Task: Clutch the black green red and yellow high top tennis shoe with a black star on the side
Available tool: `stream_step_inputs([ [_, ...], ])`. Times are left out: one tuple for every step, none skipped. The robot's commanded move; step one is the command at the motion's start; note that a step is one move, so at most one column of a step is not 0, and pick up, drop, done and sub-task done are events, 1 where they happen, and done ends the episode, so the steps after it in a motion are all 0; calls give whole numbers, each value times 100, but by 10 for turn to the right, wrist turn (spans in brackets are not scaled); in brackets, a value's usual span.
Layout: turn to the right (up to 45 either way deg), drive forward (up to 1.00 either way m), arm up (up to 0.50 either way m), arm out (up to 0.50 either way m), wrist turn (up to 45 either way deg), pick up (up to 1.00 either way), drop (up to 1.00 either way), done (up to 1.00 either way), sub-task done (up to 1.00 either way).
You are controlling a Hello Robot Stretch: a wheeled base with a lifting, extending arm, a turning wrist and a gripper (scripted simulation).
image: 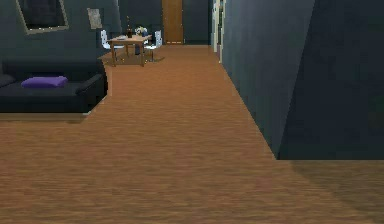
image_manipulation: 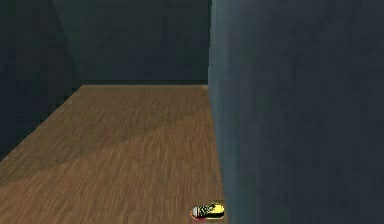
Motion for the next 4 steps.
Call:
stream_step_inputs([
  [0, 0, 8, 0, 0, 0, 0, 0, 0],
  [0, 0, 0, 48, 0, 0, 0, 0, 0],
  [0, 0, 0, 0, 450, 0, 0, 0, 0],
  [0, 0, 0, 0, 450, 0, 0, 0, 0],
])
